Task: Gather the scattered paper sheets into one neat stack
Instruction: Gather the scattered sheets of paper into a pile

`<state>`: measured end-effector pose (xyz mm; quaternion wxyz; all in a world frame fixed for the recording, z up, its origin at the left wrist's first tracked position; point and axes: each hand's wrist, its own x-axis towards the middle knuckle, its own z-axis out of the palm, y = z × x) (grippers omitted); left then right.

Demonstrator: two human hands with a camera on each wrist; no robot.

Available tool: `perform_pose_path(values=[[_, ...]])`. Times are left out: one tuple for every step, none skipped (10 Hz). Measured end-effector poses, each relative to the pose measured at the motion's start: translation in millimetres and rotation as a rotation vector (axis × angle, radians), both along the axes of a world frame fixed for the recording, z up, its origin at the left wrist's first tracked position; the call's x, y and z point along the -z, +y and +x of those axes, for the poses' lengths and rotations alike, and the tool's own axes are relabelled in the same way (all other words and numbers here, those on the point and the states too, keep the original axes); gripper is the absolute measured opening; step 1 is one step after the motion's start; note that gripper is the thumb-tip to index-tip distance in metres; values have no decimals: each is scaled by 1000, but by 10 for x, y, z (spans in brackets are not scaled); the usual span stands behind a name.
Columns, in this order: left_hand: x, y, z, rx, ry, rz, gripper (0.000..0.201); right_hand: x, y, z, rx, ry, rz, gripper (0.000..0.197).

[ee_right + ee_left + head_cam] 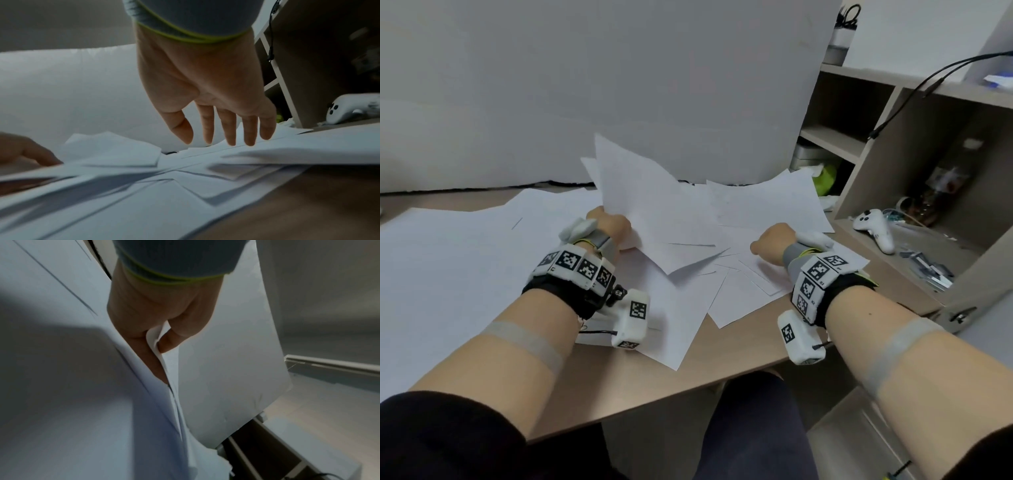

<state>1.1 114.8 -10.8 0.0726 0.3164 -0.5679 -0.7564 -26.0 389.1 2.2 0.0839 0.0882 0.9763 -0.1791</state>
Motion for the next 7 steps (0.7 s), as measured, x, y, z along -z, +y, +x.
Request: perform_pose_path(values=[[246, -104, -202, 15, 50, -141, 33, 83, 121, 15, 18, -74, 84, 46], [284, -120, -225, -35, 55, -158, 24, 149, 93, -31, -6, -114, 100, 63], [344, -99, -207, 3, 70, -117, 19, 167, 26, -156, -44, -91, 138, 70], [356, -82, -116, 63, 103, -93, 25, 141, -61, -214, -81, -84, 129, 73], [369, -135, -91, 138, 115, -41, 33, 99, -167, -190, -102, -71, 105, 68], [378, -157, -79, 126, 147, 29, 26, 78, -216, -189, -94, -14, 1, 52], [389, -138, -83, 124, 152, -9, 30, 43, -178, -236, -89, 24, -48, 42]])
